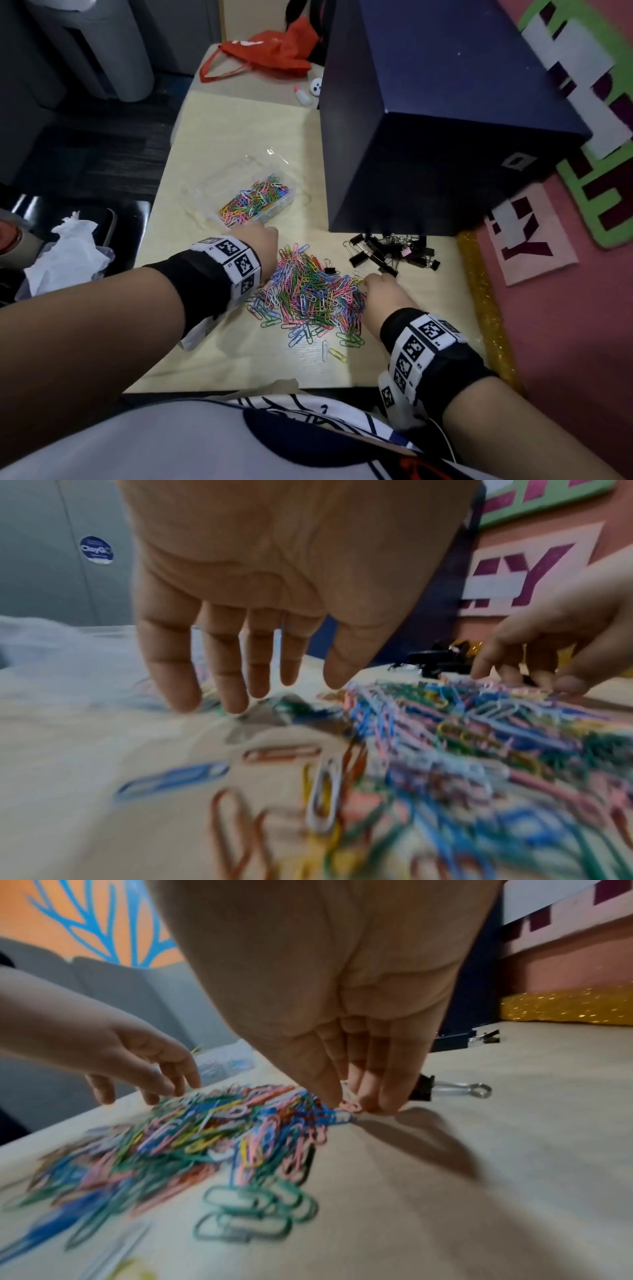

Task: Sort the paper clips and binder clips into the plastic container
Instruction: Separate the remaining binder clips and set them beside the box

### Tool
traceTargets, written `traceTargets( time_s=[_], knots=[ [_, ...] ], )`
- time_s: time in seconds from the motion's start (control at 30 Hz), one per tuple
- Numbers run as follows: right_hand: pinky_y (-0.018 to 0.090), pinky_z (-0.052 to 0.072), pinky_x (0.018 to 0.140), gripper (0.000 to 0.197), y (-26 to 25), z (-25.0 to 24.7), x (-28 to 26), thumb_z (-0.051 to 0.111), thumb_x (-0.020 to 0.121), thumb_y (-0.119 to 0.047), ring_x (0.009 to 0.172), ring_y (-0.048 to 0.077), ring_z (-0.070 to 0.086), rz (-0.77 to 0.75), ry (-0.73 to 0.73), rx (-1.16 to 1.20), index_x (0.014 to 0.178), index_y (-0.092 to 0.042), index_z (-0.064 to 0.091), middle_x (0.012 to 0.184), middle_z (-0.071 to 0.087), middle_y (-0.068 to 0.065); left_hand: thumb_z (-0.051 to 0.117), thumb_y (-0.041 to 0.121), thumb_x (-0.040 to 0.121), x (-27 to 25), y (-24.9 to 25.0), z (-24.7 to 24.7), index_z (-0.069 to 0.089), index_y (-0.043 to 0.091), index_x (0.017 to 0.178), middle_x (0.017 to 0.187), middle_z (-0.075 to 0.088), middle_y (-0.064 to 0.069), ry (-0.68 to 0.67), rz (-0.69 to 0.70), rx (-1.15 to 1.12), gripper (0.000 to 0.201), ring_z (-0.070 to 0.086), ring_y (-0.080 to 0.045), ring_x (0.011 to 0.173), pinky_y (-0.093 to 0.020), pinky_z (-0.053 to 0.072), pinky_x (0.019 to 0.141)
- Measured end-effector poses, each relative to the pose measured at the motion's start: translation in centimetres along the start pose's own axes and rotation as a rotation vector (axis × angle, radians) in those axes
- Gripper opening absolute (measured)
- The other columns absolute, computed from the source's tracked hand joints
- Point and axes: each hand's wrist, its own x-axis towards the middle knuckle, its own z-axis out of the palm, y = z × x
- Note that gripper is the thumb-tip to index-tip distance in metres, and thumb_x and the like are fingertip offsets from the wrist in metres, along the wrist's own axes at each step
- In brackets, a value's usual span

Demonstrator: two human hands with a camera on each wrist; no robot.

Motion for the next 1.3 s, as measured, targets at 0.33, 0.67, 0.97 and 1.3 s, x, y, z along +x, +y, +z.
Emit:
traceTargets(
  time_s=[0.33,0.67,0.97,1.3],
  knots=[
    [0.036,0.046,0.097,0.054,-0.6,0.1,1.2,0.052,0.083,0.002,0.119,0.03,0.049,0.018,0.097,0.039,0.134,-0.015,0.042,0.137,0.033,0.009,0.048,0.027,0.094,-1.2,0.4,1.5,0.051,0.013,0.124,0.119,0.047,-0.013,-0.042,0.071,-0.115,0.033,0.055,-0.032,0.106,-0.041,0.05,0.09],
    [0.037,0.047,0.093,0.04,-2.6,-0.1,1.5,0.045,0.088,-0.003,0.116,0.027,0.05,-0.131,0.142,0.034,0.124,-0.019,0.05,0.13,0.042,0.006,0.046,0.026,0.095,-2.1,-0.2,2.3,0.048,0.012,0.123,0.121,0.044,-0.013,-0.085,-0.022,-0.106,0.031,0.055,-0.033,0.104,-0.04,0.048,0.085],
    [0.036,0.045,0.099,0.047,-3.1,0.4,2.3,0.043,0.088,-0.003,0.118,0.024,0.045,-0.299,0.147,-0.037,0.128,-0.025,0.054,0.127,0.046,0.004,0.046,0.026,0.093,-1.6,-1.4,1.2,0.055,0.009,0.117,0.119,0.048,-0.013,-0.019,-0.09,-0.056,0.031,0.054,-0.031,0.107,-0.04,0.048,0.082],
    [0.038,0.038,0.103,0.039,-1.7,-1.1,2.6,0.049,0.093,-0.027,0.124,0.026,0.04,-0.175,0.377,0.045,0.13,-0.02,0.052,0.134,0.046,0.005,0.045,0.028,0.092,-1.6,1.2,1.9,0.054,0.02,0.123,0.117,0.054,-0.006,0.068,0.151,-0.14,0.033,0.054,-0.029,0.109,-0.041,0.049,0.085]
  ],
)
